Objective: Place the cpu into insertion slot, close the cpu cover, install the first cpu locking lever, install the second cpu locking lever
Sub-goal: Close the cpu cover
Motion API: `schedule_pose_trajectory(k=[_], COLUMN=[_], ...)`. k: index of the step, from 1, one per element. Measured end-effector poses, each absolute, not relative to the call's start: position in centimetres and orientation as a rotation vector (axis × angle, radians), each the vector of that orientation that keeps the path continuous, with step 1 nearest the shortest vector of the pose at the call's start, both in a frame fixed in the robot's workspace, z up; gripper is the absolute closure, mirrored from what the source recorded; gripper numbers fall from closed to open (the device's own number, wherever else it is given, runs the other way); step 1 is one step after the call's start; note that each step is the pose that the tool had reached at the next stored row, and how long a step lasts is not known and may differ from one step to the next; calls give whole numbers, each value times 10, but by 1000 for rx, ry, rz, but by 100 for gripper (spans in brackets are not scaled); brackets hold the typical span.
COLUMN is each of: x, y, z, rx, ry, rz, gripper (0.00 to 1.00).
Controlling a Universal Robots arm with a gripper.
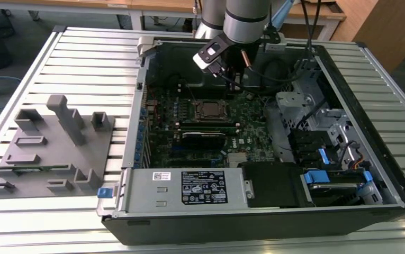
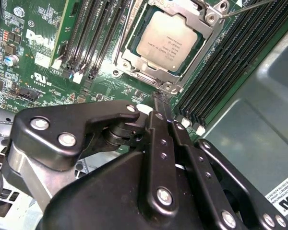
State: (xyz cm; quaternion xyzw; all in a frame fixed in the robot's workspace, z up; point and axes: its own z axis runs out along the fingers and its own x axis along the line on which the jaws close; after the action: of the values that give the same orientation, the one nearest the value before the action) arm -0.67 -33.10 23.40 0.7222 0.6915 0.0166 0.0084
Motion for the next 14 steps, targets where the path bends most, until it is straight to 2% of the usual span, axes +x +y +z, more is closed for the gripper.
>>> schedule_pose_trajectory(k=[14], x=[-25], y=[-329], z=[230], rx=[2258], ry=[2159], rz=[51], gripper=[89])
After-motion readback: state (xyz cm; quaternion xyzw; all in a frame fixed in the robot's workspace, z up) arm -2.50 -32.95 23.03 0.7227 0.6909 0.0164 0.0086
